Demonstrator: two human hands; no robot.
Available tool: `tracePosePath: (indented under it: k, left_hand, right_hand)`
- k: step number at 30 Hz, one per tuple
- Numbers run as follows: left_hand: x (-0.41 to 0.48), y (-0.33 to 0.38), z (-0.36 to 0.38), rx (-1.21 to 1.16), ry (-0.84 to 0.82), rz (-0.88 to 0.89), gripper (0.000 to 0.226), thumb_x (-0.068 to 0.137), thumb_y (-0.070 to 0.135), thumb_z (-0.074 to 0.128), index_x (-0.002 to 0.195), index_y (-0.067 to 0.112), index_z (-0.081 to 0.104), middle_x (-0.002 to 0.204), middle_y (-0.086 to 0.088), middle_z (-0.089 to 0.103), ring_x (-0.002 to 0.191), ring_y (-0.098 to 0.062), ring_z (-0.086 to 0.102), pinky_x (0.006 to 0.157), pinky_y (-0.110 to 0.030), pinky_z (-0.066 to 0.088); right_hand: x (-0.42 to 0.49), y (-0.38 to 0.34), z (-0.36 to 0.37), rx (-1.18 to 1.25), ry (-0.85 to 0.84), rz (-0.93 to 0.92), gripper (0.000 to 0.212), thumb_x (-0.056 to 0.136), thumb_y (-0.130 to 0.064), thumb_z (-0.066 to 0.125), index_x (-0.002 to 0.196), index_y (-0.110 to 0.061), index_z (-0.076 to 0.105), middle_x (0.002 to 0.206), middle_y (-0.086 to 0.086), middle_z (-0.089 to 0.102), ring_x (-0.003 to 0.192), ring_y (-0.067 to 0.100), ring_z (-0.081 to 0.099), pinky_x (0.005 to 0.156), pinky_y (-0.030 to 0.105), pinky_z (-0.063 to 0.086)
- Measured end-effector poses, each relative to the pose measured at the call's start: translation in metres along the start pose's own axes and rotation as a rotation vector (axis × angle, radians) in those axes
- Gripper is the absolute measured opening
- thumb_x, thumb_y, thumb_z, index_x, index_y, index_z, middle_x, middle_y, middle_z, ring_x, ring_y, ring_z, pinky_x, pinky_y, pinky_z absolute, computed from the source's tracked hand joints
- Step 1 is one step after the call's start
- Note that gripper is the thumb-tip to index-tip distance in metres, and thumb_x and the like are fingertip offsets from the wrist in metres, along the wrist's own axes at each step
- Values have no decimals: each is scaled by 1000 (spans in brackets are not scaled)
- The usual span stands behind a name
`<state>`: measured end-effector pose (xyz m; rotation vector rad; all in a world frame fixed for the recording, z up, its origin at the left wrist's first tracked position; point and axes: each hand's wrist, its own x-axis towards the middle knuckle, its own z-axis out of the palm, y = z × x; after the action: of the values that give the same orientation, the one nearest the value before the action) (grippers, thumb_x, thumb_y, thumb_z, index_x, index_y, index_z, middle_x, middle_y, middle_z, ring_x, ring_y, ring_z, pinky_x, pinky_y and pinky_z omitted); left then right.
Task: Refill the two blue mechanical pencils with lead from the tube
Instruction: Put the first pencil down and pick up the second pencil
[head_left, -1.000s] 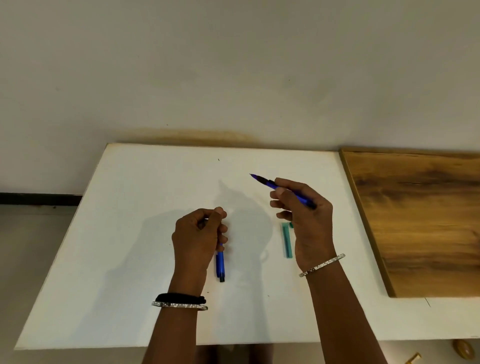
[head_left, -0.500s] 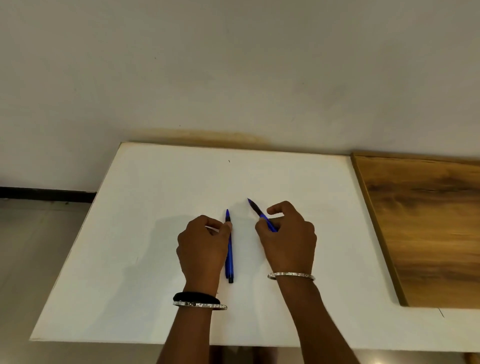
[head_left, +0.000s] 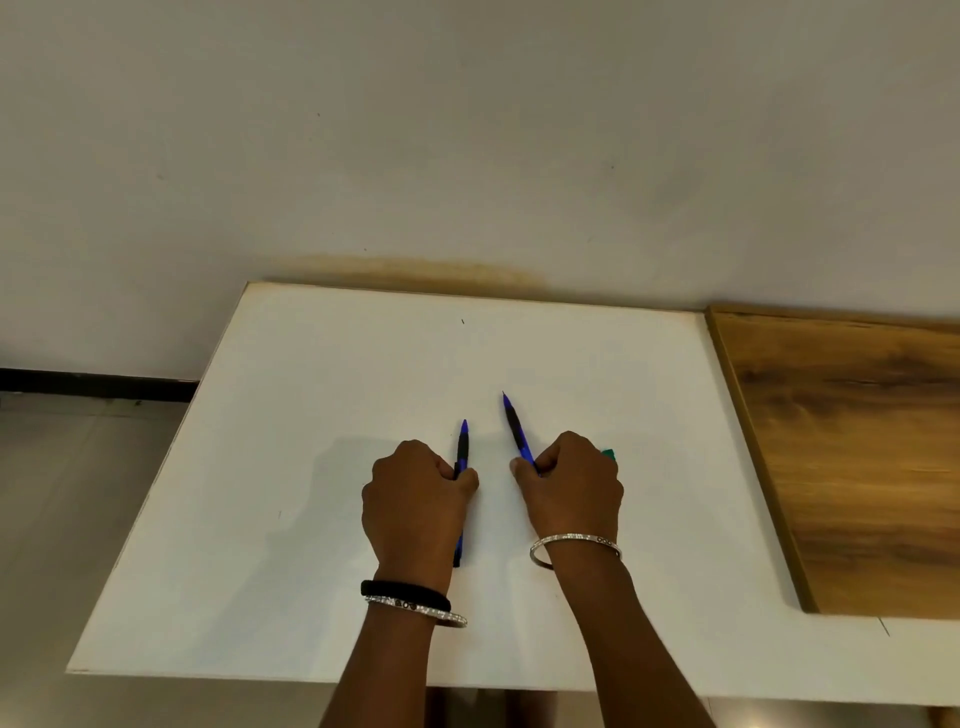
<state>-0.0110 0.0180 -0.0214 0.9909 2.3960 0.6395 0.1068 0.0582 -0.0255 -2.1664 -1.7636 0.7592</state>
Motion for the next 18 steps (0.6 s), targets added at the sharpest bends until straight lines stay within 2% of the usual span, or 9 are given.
tracePosePath:
  k: [4,6,7,9,11,13,16,18]
  left_hand:
    - [0,1,-3,-20,18,-27,25,73,36,72,62,14,68,58,2,64,48,-10,54,44,-19,31]
    - [1,2,-4,-72,10,-41,24,74,36,71,61,15,69,56,2,65,48,-10,56,44,-20,37]
    - [3,3,-5,-163,-17,-64,23,74,35,71,62,16,71,57,2,68,50,-12,61,48,-23,46]
    - [5,6,-8,-499,-100,-166,20,78,31,73,70,13,74,61,-1,73,55,-15,70,56,-30,58]
    - [6,8,-12,-825,-160,-285,18,81,26,73,78,9,75,69,-6,76,62,-15,74,52,-26,58]
    - [6,9,-16,-1046,-188,-351,16,82,23,73,82,7,75,75,-9,77,68,-17,75,51,-21,55]
    - [6,9,-17,-1253,-195,-401,15,84,19,72,90,5,73,80,-11,77,72,-18,75,54,-21,57]
    - [6,10,-17,-1382,-217,-430,15,85,16,70,93,4,72,82,-12,77,73,-20,75,56,-21,58]
  right_hand:
    - [3,1,-2,41,-11,19,28,82,-38,74,82,-15,58,75,-6,55,69,9,41,67,24,34]
    - [3,2,-2,53,-20,15,30,79,-40,76,83,-15,60,75,-6,55,72,10,43,69,25,34]
    - [2,2,-2,69,-7,4,31,78,-41,77,83,-15,60,74,-7,55,71,10,44,68,24,35]
    - [2,0,-5,164,61,-52,27,80,-39,77,81,-18,60,69,-9,56,64,7,50,59,20,36]
    - [4,-3,-9,315,79,-127,15,84,-29,73,79,-19,64,68,-12,61,62,6,58,56,13,41]
    - [6,-3,-13,500,-69,-180,7,87,-12,68,86,-18,70,79,-11,69,71,10,66,63,18,54]
    - [10,3,-22,698,-383,-274,38,85,14,56,102,-17,71,103,-3,72,86,19,72,69,26,60]
    - [13,8,-26,820,-502,-334,41,84,16,59,110,-13,70,110,3,72,89,23,73,70,27,59]
